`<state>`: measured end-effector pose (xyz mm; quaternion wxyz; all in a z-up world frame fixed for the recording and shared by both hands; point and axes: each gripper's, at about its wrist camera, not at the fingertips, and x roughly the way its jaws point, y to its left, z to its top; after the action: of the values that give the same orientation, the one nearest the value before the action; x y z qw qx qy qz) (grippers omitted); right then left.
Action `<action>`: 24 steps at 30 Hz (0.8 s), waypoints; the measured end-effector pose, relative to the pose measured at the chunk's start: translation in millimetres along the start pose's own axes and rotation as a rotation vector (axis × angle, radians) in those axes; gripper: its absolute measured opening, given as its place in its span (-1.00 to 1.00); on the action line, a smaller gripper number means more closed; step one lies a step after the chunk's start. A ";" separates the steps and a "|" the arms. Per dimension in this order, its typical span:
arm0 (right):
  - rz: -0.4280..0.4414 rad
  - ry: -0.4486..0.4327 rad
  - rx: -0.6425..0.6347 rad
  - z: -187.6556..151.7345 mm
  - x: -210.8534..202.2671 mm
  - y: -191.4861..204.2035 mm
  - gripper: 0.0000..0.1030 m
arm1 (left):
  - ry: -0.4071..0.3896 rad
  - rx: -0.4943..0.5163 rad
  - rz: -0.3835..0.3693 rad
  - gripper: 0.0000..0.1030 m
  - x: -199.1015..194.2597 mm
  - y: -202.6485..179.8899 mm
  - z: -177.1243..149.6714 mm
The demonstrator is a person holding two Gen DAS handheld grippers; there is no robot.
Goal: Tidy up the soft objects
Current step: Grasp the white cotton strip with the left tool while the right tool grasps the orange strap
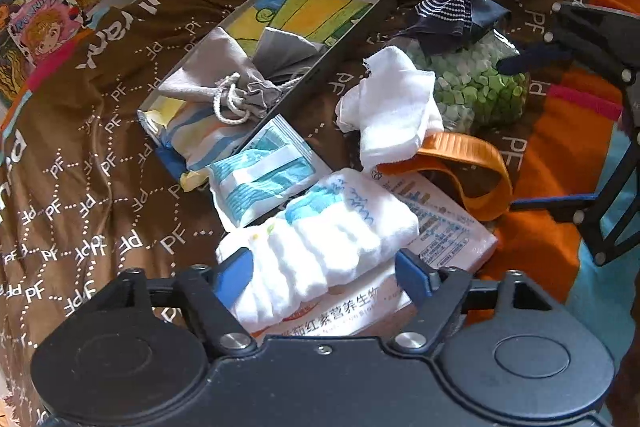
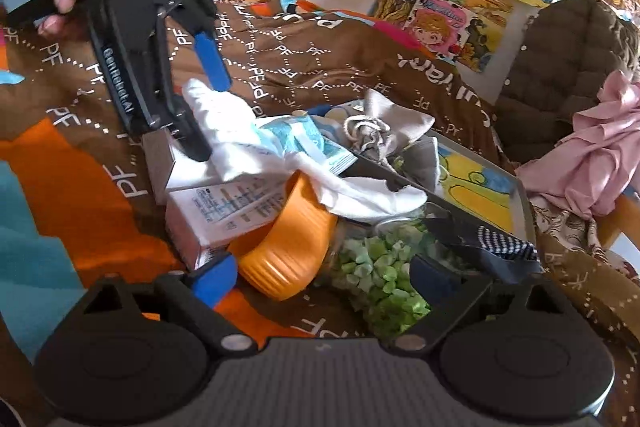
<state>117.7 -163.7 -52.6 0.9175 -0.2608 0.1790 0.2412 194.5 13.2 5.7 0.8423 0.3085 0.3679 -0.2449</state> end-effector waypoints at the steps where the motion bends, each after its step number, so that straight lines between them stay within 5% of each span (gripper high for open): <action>1: 0.005 -0.001 -0.007 -0.7 1.6 0.6 0.85 | 0.005 -0.004 -0.002 0.42 1.4 0.8 1.5; 8: 0.038 0.008 -0.057 -2.8 8.0 4.5 0.76 | 0.023 -0.041 -0.013 0.24 10.9 2.8 9.2; 12: 0.034 -0.005 -0.100 -3.3 15.8 9.7 0.67 | 0.030 -0.057 -0.021 -0.15 15.1 1.6 13.9; 15: 0.045 -0.016 -0.125 -4.6 16.4 13.7 0.47 | 0.041 -0.051 0.000 -0.58 15.8 -2.9 15.9; 19: 0.056 -0.034 -0.168 -5.8 14.5 19.7 0.08 | 0.029 -0.064 0.018 -0.70 11.7 -6.8 13.8; 24: 0.054 -0.050 -0.166 -6.1 11.9 17.7 -0.15 | 0.010 -0.112 0.039 -0.74 6.3 -8.7 11.9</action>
<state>116.7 -149.8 -69.8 0.8900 -0.3251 0.1424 0.2861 198.4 -2.3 4.3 0.8611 0.2691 0.3791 -0.2057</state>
